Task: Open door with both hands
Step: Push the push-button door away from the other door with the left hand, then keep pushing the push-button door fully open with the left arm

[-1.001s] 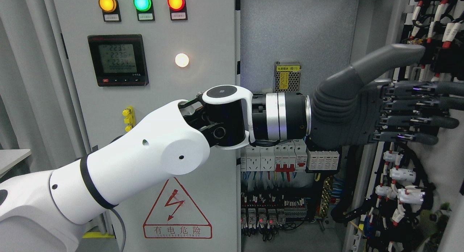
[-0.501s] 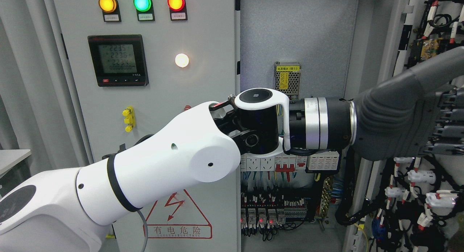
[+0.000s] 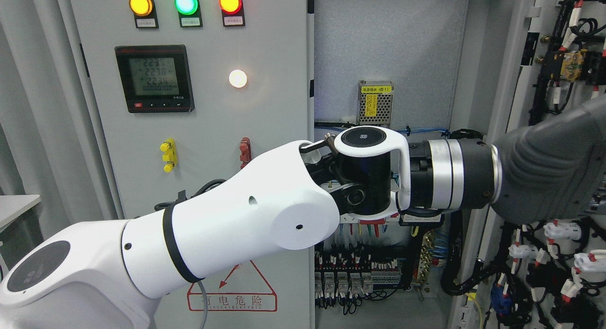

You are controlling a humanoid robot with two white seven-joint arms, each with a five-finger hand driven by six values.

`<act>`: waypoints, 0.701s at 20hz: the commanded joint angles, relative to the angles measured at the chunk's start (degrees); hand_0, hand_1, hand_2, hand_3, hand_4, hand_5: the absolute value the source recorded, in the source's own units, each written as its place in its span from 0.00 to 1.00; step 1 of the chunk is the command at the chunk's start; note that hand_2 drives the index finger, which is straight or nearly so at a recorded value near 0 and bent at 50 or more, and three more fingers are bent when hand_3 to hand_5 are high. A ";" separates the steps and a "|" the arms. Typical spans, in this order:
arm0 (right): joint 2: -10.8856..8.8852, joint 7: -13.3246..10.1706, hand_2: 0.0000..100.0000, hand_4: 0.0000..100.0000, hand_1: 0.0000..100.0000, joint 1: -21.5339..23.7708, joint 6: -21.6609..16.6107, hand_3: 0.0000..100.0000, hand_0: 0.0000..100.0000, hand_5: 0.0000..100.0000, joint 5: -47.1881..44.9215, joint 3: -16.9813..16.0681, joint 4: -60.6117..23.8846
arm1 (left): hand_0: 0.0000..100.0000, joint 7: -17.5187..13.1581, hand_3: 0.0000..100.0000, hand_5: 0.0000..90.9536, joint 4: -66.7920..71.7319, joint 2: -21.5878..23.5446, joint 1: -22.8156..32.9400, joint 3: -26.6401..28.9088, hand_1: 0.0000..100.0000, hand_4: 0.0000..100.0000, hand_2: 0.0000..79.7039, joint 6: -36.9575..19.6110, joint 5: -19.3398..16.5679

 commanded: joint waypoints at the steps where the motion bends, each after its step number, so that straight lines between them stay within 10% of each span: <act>1: -0.97 -0.12 0.00 0.00 0.00 4.00 0.37 0.00 0.22 0.00 0.24 0.35 -9.22 | 0.29 0.06 0.03 0.00 1.68 -1.56 -0.05 -1.23 0.00 0.03 0.04 0.04 0.06; 14: -0.88 -0.12 0.00 0.00 0.00 4.71 0.37 0.00 0.22 0.00 0.41 0.44 -10.82 | 0.29 1.03 0.03 0.00 1.68 -1.56 -0.75 -1.05 0.00 0.03 0.04 0.13 0.06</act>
